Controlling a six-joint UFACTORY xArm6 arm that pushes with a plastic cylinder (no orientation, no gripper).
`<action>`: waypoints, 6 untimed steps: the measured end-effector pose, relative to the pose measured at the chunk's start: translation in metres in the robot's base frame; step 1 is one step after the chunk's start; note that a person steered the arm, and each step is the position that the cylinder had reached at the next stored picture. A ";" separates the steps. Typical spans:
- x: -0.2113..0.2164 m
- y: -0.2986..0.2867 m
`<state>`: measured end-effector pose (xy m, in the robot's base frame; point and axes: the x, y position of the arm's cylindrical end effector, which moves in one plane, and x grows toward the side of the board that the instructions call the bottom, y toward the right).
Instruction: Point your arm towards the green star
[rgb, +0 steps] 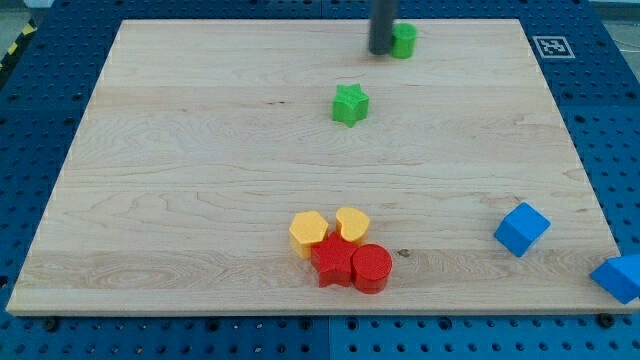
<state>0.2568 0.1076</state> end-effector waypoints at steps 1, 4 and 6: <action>0.000 0.049; -0.003 0.099; -0.003 -0.015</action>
